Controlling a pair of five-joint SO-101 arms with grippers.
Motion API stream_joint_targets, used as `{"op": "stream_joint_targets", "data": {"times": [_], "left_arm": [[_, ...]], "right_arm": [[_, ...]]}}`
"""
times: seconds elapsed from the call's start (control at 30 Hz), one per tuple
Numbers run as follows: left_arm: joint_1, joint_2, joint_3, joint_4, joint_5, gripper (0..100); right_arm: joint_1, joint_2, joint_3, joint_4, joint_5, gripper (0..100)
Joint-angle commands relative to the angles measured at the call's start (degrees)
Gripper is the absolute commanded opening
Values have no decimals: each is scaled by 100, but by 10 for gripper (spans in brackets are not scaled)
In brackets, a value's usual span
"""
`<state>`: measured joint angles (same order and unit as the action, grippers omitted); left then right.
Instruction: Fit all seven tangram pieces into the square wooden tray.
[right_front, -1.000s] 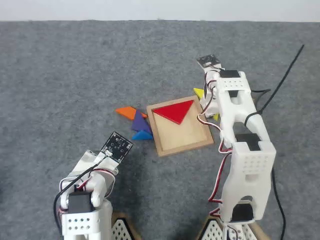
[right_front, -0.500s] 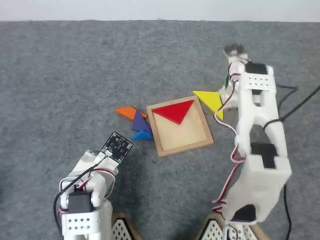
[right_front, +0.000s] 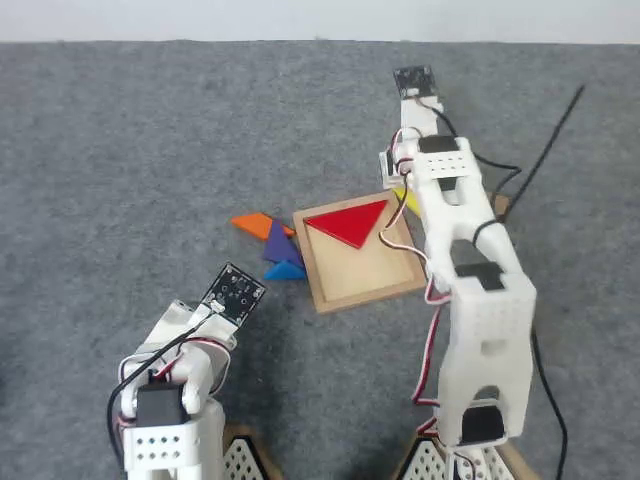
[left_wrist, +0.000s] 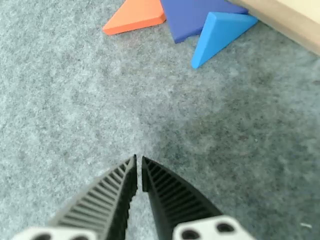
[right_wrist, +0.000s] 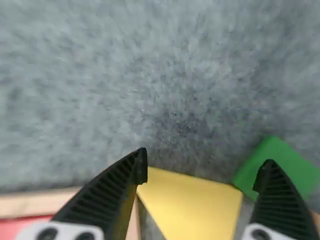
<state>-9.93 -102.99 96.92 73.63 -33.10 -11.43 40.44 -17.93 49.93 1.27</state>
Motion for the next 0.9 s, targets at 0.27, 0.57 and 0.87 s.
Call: {"op": "stream_joint_targets", "data": {"times": [0.27, 0.57, 0.87], "left_arm": [[-35, -105, -48, 70, -79, 12], [-35, -105, -48, 70, -79, 12], [-35, -105, -48, 70, -79, 12]], "right_arm": [[593, 321, -1468, 3257, -79, 346], [1103, 233, -1459, 4655, 580, 322], [1437, -1798, -176, 4646, 1204, 254]]}}
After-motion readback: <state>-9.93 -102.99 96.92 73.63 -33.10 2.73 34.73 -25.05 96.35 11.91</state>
